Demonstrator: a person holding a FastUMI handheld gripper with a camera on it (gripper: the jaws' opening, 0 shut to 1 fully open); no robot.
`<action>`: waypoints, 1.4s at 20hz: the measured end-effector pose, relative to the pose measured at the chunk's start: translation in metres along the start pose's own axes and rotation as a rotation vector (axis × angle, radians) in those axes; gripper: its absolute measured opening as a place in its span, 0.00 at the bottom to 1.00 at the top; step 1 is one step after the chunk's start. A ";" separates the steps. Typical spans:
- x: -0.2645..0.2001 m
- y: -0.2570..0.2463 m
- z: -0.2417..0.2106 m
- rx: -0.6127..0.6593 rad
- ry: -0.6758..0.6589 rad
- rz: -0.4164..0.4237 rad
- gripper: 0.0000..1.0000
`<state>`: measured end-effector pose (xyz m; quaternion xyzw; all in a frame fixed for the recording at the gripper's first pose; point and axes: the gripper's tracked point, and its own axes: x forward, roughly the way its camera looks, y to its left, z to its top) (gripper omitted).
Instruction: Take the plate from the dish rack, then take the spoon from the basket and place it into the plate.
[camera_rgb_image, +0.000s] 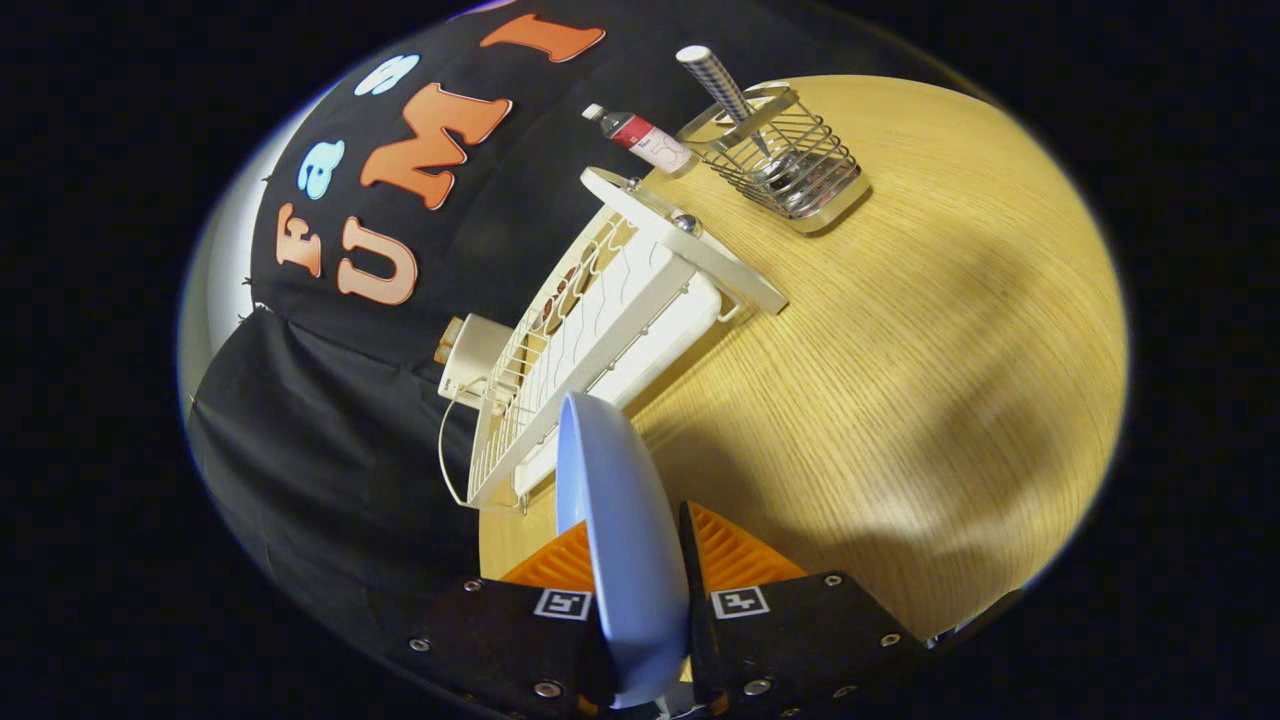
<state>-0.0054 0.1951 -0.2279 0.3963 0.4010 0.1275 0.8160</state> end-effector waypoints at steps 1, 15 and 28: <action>-0.003 0.001 0.000 -0.013 0.006 -0.001 0.31; -0.048 -0.032 0.059 -0.306 -0.188 -0.200 0.82; -0.109 -0.023 0.163 -0.606 -0.534 -0.346 0.98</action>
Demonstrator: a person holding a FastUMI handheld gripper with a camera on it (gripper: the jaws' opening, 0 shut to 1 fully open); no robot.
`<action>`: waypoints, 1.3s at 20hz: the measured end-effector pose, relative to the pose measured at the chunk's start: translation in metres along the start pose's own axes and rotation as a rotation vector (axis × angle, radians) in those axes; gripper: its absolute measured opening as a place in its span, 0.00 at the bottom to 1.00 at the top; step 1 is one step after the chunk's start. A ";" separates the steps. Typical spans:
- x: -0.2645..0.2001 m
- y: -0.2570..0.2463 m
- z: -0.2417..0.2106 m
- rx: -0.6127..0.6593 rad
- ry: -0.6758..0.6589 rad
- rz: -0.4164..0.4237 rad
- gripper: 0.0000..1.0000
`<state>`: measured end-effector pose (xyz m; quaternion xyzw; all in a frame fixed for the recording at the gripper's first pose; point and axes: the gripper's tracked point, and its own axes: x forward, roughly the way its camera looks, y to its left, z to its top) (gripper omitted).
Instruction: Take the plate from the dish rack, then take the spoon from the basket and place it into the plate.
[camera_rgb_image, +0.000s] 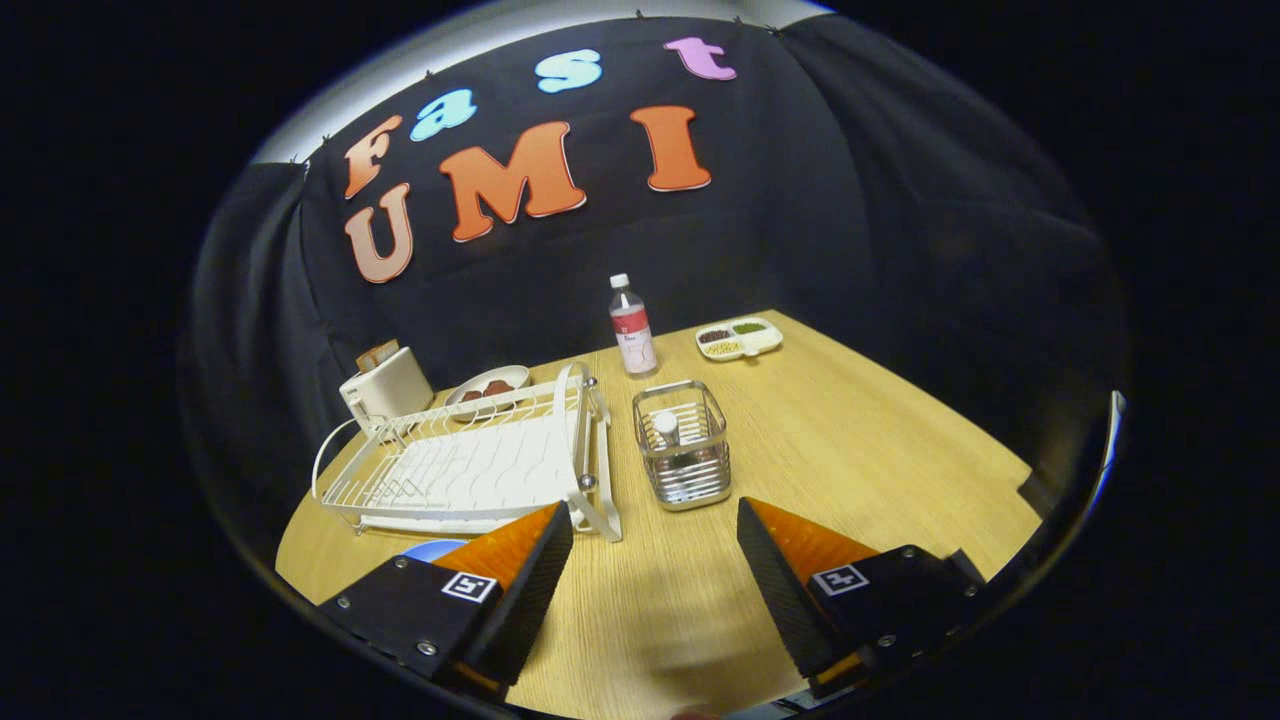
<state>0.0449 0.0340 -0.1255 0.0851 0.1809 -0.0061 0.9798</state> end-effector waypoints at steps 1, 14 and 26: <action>0.003 -0.003 0.007 -0.032 -0.032 -0.013 0.98; 0.073 -0.008 0.029 -0.189 -0.212 -0.033 0.79; 0.074 0.003 0.047 -0.200 -0.260 0.015 0.07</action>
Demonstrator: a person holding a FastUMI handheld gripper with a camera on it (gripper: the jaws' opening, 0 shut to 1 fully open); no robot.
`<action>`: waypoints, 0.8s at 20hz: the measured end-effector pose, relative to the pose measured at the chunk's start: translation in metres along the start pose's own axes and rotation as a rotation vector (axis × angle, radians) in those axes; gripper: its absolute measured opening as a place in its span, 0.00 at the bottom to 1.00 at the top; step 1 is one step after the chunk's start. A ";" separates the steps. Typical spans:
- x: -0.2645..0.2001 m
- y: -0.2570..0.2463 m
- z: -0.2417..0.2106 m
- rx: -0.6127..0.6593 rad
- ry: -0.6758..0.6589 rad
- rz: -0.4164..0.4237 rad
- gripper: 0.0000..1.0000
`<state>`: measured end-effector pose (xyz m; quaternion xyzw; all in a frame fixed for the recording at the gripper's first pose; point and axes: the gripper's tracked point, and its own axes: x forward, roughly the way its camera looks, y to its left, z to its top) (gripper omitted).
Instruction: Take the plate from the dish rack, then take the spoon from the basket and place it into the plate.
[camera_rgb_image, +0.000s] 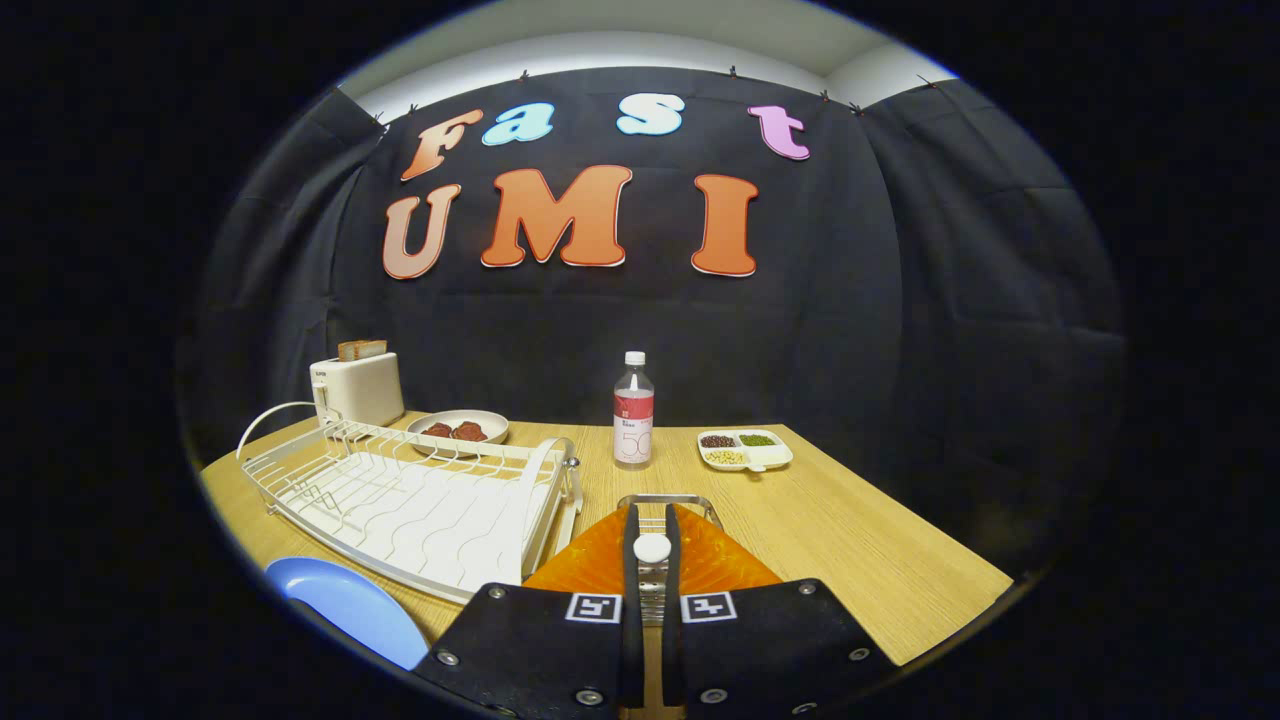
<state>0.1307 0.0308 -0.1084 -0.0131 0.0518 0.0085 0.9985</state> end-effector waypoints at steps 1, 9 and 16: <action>-0.002 0.001 0.004 -0.004 -0.005 0.001 0.07; -0.047 -0.001 0.054 -0.010 -0.081 -0.001 0.07; -0.098 0.029 0.078 -0.014 -0.106 0.056 0.07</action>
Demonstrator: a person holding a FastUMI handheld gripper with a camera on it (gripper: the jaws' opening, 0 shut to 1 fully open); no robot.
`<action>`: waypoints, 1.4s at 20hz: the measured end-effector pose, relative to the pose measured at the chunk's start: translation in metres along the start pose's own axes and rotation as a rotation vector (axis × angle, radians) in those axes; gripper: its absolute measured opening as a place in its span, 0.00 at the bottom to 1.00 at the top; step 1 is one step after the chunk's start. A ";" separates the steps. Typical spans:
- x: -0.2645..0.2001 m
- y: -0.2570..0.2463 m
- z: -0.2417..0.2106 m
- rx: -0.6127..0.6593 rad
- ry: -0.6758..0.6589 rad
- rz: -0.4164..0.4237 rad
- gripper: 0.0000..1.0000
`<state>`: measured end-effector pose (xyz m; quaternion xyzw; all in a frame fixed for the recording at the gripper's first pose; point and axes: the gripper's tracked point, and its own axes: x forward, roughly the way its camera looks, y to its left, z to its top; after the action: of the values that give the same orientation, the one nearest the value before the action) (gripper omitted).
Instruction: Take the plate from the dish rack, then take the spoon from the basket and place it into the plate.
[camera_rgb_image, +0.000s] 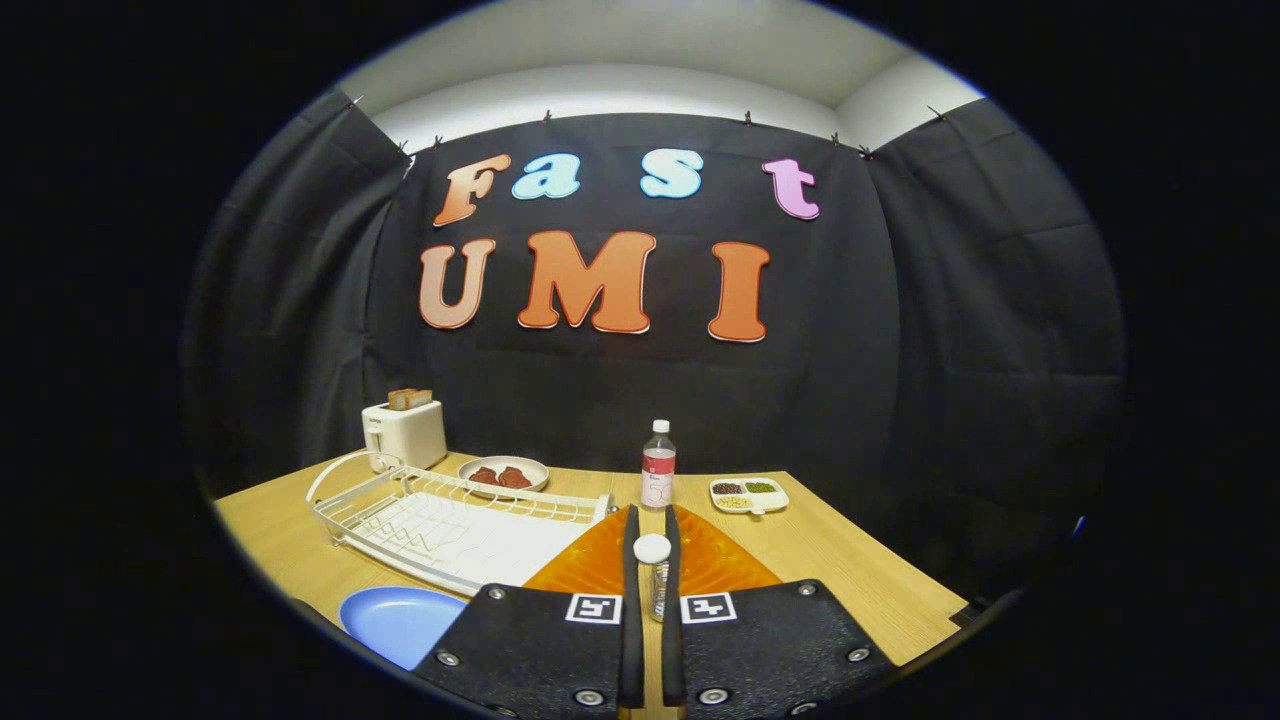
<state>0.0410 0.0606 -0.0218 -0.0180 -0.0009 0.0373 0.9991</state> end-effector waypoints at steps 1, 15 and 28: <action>-0.006 0.008 0.002 0.000 -0.004 0.012 0.07; -0.059 0.164 -0.055 -0.003 0.073 0.284 0.07; -0.054 0.192 -0.123 -0.005 0.225 0.343 0.13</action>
<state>-0.0267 0.2435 -0.1516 -0.0246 0.1139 0.2048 0.9718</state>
